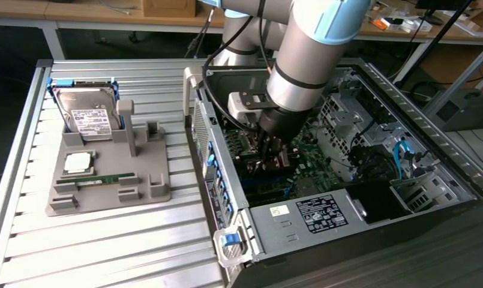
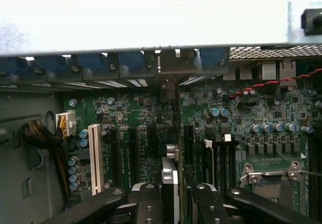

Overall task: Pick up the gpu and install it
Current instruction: 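Insert the gpu into the slot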

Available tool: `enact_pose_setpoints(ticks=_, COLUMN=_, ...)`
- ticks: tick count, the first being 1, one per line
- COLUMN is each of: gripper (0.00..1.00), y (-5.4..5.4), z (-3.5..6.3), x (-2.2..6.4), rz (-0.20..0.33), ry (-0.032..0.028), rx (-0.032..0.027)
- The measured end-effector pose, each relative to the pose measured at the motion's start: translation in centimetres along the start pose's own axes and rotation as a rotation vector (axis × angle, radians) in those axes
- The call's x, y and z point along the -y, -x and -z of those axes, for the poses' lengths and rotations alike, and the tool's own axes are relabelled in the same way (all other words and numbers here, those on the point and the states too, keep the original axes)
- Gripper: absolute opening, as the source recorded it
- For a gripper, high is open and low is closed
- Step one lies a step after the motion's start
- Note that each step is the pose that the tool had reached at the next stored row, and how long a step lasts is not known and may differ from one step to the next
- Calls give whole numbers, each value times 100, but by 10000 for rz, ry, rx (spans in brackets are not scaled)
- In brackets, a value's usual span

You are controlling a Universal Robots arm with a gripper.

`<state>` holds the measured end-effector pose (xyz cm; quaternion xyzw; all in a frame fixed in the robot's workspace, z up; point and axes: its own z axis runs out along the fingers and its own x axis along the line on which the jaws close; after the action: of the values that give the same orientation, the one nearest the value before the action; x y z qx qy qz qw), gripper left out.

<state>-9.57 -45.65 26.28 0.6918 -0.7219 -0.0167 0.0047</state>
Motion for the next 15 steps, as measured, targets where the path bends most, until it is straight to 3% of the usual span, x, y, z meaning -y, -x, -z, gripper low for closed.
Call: enact_pose_setpoints(ticks=15, gripper=27, y=-1, z=-44, x=1, rz=0, ry=2, rx=-5)
